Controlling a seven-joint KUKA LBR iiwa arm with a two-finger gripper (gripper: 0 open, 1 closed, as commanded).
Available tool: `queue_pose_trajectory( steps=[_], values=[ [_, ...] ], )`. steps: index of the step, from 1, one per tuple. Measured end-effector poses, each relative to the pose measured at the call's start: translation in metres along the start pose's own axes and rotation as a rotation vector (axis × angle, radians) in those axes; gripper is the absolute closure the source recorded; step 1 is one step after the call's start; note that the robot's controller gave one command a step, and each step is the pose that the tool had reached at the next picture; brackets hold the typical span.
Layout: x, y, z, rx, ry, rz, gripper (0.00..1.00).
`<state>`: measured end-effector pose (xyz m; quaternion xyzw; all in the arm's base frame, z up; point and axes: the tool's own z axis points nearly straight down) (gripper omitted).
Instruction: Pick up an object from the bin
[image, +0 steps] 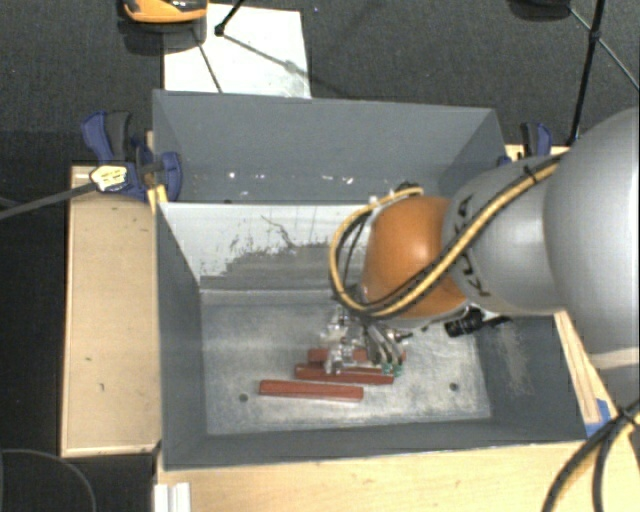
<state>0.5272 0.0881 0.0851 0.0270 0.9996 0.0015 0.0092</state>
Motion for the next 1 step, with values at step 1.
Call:
queue_pose_trajectory(
  steps=[1],
  values=[
    [0.0106, -0.0122, -0.1641, 0.002, 0.013, 0.042, 1.0]
  ],
)
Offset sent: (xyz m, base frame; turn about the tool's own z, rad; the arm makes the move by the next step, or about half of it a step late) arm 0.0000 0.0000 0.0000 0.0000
